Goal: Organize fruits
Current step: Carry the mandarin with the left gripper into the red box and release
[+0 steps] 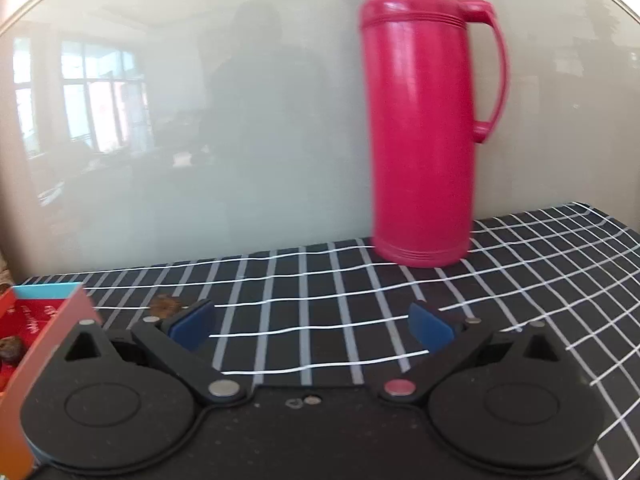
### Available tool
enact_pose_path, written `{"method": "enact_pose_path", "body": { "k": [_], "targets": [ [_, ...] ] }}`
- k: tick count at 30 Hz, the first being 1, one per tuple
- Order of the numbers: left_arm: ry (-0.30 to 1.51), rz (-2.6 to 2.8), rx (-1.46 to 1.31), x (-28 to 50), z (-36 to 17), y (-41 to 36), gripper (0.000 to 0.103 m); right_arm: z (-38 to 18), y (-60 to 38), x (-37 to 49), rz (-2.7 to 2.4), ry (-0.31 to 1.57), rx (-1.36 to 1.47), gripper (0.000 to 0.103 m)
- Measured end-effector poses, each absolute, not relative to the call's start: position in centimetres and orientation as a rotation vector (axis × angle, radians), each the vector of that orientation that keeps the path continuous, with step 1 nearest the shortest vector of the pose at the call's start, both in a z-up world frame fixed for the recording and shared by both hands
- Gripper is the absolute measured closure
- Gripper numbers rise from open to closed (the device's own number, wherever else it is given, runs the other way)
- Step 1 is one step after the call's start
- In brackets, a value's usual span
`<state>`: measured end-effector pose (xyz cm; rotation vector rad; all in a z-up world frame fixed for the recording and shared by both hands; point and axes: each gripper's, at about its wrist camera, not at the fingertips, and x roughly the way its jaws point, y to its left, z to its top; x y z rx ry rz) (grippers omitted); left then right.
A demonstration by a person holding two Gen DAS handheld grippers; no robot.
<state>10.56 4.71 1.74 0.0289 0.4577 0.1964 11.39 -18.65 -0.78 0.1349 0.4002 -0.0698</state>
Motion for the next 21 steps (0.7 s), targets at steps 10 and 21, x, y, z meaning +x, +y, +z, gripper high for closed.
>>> {"method": "enact_pose_path", "body": {
  "k": [10, 21],
  "targets": [
    [0.467, 0.298, -0.013, 9.3, 0.8, 10.6, 0.066, -0.4, -13.9, 11.2, -0.007, 0.404, 0.078, 0.000],
    [0.434, 0.378, -0.046, 8.4, 0.2, 12.3, 0.021, -0.4, -12.4, 10.9, 0.011, 0.403, 0.024, 0.000]
  ]
}}
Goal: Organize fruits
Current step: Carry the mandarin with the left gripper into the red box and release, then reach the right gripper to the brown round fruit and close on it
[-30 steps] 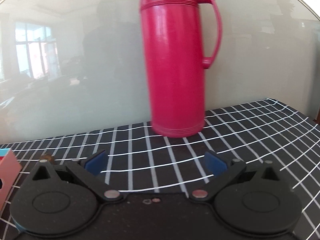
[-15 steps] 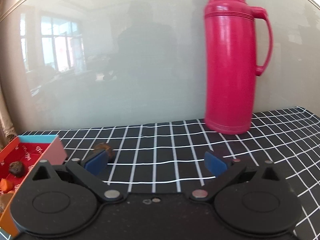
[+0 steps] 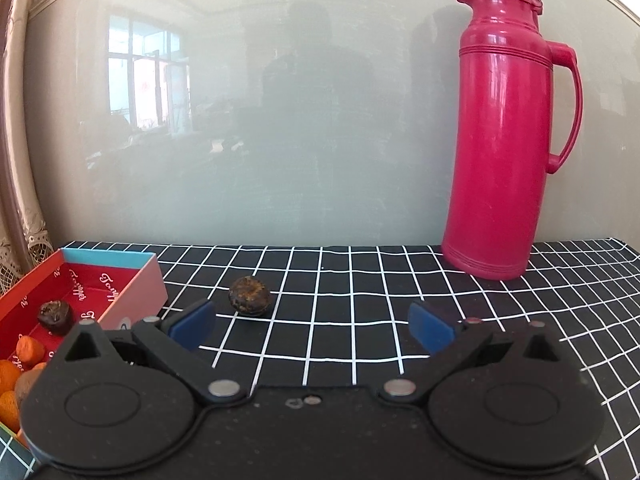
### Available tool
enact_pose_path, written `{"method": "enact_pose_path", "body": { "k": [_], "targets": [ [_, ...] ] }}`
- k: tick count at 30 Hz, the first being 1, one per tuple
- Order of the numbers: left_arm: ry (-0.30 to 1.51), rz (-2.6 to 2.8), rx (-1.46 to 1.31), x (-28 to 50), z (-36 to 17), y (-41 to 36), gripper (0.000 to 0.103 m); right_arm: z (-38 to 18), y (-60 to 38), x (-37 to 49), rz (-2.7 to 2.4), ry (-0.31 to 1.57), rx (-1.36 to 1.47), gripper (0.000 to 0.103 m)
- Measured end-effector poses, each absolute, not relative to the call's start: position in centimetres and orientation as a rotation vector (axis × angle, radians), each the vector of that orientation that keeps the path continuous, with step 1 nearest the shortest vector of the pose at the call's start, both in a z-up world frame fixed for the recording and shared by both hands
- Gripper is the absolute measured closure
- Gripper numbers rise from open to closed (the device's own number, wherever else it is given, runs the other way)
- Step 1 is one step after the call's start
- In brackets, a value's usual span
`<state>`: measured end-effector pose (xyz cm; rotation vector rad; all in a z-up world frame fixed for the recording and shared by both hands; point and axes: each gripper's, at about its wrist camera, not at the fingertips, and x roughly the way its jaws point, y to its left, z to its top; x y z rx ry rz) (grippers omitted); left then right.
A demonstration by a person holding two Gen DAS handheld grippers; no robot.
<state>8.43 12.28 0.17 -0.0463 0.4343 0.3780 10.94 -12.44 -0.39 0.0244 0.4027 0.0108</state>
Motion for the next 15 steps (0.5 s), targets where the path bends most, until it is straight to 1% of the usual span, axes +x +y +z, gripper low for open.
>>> {"method": "enact_pose_path", "body": {
  "k": [1, 9, 15],
  "targets": [
    [0.409, 0.384, -0.032, 8.1, 0.4, 12.0, 0.006, -0.4, -12.4, 10.9, 0.012, 0.403, 0.021, 0.000],
    [0.385, 0.335, 0.003, 7.9, 0.8, 10.1, 0.006, -0.7, -12.3, 10.9, 0.015, 0.406, -0.003, 0.000],
    [0.376, 0.306, 0.022, 7.9, 0.7, 9.6, 0.003, -0.7, -12.1, 10.7, 0.038, 0.388, -0.015, 0.000]
  ]
}}
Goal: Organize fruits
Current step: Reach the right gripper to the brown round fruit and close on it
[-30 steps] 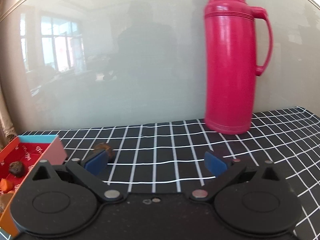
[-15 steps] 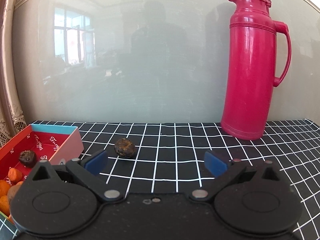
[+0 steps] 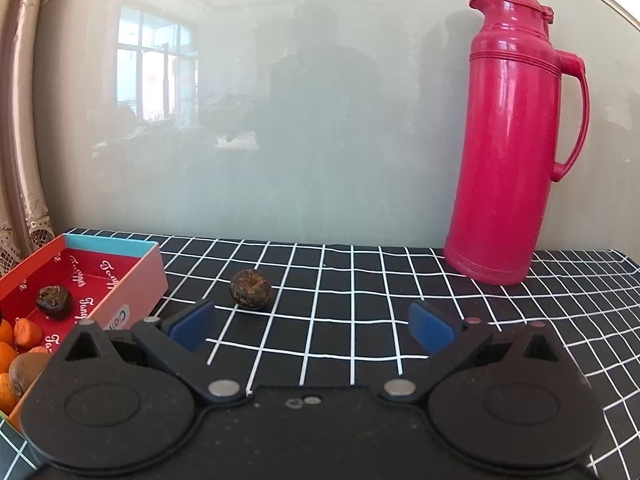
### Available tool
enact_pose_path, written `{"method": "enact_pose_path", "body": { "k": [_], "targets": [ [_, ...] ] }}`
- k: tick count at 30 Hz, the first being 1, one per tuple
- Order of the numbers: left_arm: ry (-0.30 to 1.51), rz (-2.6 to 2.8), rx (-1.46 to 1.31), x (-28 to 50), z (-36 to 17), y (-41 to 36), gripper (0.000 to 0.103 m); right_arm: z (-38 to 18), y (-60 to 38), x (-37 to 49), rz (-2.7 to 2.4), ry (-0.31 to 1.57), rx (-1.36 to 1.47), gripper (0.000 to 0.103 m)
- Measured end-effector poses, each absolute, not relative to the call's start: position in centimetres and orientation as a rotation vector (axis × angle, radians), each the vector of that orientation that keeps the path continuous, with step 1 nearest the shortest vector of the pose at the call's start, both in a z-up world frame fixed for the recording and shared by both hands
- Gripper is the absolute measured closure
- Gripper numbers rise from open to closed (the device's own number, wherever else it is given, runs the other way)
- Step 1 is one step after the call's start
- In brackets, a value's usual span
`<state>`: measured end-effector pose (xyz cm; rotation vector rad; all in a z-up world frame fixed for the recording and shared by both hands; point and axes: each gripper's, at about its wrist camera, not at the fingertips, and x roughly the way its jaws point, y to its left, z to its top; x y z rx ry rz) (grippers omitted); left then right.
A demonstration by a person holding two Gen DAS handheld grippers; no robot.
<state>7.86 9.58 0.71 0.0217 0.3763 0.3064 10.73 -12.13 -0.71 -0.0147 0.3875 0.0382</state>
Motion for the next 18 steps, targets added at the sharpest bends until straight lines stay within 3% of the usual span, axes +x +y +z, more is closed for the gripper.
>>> {"method": "enact_pose_path", "body": {
  "k": [9, 18],
  "targets": [
    [0.372, 0.325, -0.006, 8.3, 0.8, 10.7, 0.003, -0.9, -11.1, 10.7, 0.071, 0.334, -0.076, 0.000],
    [0.383, 0.424, -0.043, 9.9, 0.8, 13.0, 0.003, -2.9, -9.7, 13.7, 0.113, 0.402, -0.063, 0.000]
  ]
}}
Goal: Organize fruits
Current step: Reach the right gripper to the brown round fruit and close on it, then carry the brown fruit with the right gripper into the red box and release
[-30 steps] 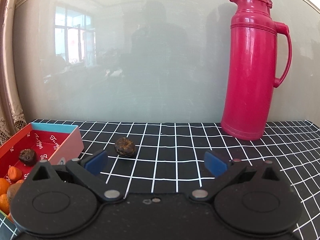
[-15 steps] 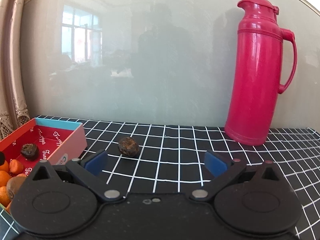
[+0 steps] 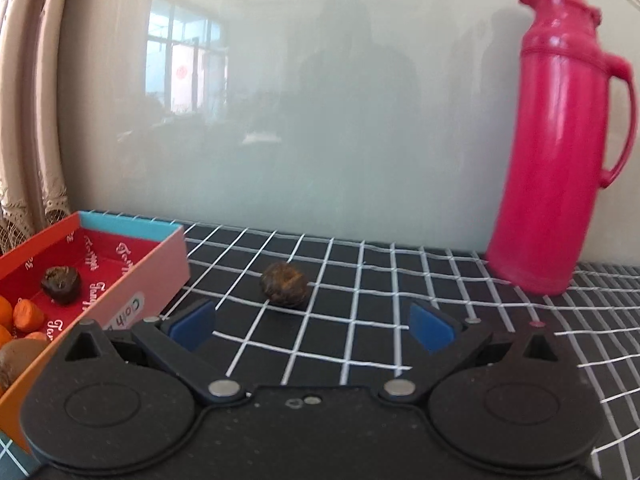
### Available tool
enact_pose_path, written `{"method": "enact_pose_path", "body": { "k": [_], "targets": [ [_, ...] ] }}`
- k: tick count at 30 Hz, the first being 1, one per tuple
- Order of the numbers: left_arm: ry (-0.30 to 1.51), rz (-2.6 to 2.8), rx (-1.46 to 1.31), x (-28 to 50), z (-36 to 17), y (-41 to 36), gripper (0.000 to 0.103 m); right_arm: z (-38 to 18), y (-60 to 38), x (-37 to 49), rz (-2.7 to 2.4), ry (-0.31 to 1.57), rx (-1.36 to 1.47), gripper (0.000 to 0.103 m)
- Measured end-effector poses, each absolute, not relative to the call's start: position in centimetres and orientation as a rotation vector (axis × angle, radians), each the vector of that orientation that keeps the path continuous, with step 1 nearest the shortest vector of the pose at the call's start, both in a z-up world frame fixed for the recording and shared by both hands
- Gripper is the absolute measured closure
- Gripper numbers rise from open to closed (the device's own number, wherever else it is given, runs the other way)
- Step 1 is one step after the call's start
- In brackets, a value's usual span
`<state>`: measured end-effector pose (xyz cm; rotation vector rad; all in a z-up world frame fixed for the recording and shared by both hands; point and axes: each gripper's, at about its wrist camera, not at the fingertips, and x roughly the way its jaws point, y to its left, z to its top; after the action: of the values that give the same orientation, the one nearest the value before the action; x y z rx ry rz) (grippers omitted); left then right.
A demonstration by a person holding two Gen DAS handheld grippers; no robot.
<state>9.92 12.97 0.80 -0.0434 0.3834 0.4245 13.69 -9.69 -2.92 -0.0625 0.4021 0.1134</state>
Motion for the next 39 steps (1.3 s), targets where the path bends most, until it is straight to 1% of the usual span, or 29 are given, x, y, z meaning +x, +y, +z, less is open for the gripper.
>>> {"method": "enact_pose_path", "body": {
  "k": [7, 13, 16, 18, 22, 23, 24, 25, 28, 29, 30, 31, 39],
  "targets": [
    [0.393, 0.498, -0.069, 11.8, 0.9, 15.1, 0.003, -3.0, -8.6, 16.1, 0.129, 0.416, -0.064, 0.000],
    [0.390, 0.538, -0.051, 13.1, 0.9, 15.7, 0.003, -3.5, -8.5, 18.7, 0.120, 0.444, -0.046, 0.004],
    [0.396, 0.556, -0.050, 13.6, 0.8, 16.2, 0.003, -4.0, -8.3, 20.1, 0.133, 0.473, -0.046, 0.011],
    [0.395, 0.586, -0.052, 13.8, 0.9, 16.6, 0.003, -4.3, -8.2, 20.9, 0.131, 0.495, -0.049, 0.020],
    [0.393, 0.622, -0.065, 13.9, 0.9, 17.3, 0.003, -4.8, -8.3, 22.2, 0.137, 0.522, -0.030, 0.023],
    [0.395, 0.625, -0.063, 13.9, 0.9, 17.4, 0.003, -4.9, -8.4, 22.6, 0.138, 0.533, -0.021, 0.028],
    [0.399, 0.621, -0.062, 14.0, 0.8, 17.5, 0.003, -5.0, -8.5, 23.0, 0.143, 0.540, -0.010, 0.035],
    [0.406, 0.610, -0.062, 14.0, 0.8, 17.6, 0.003, -5.0, -8.5, 23.4, 0.138, 0.548, -0.005, 0.038],
    [0.412, 0.604, -0.055, 13.9, 0.8, 17.6, 0.003, -5.3, -8.6, 24.5, 0.140, 0.601, -0.001, 0.039],
    [0.414, 0.602, -0.057, 13.9, 0.8, 17.6, 0.003, -5.2, -8.6, 24.6, 0.136, 0.599, -0.001, 0.042],
    [0.413, 0.602, -0.060, 13.9, 0.8, 17.6, 0.003, -5.2, -8.7, 24.7, 0.140, 0.596, 0.001, 0.056],
    [0.413, 0.601, -0.060, 13.9, 0.8, 17.6, 0.003, -5.1, -8.7, 24.7, 0.143, 0.592, -0.001, 0.061],
    [0.424, 0.598, -0.074, 13.7, 1.0, 17.9, 0.003, -5.1, -8.4, 23.7, 0.131, 0.584, -0.029, 0.062]
  ]
}}
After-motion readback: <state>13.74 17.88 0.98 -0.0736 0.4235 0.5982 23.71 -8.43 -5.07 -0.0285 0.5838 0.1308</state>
